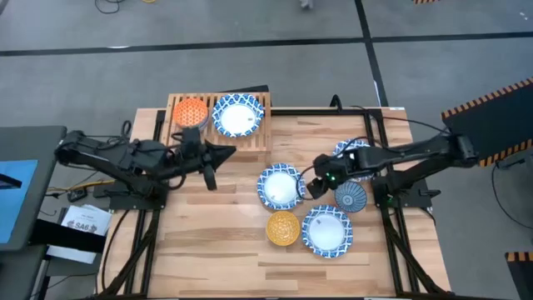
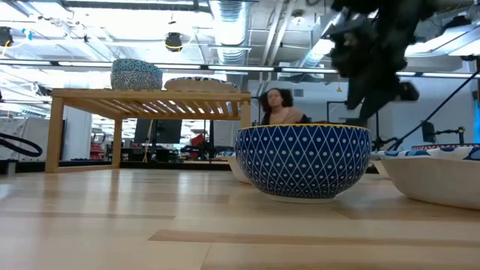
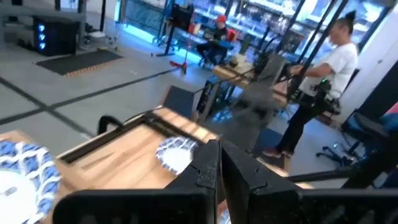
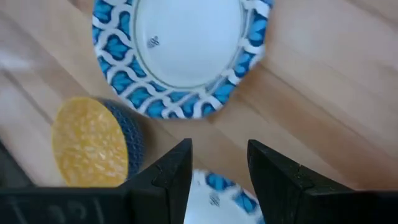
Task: Place and stack bowls onto a shelf
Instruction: Stack the large white bowl on top of the white bowl on the shelf
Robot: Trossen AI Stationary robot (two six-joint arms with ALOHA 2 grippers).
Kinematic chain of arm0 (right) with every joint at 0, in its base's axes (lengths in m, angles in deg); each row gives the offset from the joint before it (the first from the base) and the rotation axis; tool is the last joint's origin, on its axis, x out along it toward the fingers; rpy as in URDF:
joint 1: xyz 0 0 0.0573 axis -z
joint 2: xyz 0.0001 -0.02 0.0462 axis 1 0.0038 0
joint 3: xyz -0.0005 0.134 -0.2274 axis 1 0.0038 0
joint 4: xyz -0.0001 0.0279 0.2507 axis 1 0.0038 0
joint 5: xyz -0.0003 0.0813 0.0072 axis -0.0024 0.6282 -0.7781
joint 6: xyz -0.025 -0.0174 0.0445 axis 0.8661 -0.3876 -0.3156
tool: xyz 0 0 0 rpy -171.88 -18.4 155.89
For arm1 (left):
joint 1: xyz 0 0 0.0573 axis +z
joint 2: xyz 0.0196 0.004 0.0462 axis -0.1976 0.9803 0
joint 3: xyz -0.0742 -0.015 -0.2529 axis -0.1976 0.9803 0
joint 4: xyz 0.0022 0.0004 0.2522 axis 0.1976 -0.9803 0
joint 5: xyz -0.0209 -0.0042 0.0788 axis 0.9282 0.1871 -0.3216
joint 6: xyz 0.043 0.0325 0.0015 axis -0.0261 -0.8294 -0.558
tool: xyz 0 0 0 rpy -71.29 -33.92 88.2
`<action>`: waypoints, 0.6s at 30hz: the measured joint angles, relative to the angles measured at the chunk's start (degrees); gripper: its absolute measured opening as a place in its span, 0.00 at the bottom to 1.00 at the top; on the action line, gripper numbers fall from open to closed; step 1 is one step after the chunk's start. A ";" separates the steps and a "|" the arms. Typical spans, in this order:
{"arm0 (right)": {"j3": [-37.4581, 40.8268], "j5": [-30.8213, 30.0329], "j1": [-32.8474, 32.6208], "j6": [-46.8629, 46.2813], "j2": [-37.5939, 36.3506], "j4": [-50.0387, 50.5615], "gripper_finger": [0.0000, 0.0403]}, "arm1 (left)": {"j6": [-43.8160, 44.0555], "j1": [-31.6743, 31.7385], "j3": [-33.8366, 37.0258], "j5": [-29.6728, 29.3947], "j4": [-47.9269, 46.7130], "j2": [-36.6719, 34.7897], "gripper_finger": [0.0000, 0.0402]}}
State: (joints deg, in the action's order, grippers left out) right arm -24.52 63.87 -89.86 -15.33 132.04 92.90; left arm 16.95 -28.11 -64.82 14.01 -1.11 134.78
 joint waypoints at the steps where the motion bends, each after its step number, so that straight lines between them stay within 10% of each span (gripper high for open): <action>1: 1.26 1.59 1.46 0.66 -0.03 -2.43 0.45 | -0.05 -0.15 -0.03 -0.02 0.46 0.26 0.00; 18: 4.41 14.25 16.95 14.98 16.29 -17.81 0.45 | 2.57 -0.37 -0.01 1.18 1.37 0.56 0.00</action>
State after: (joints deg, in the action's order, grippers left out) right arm -20.11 78.12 -72.92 -0.34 148.32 75.09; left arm 19.52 -28.48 -64.83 15.19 0.27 135.34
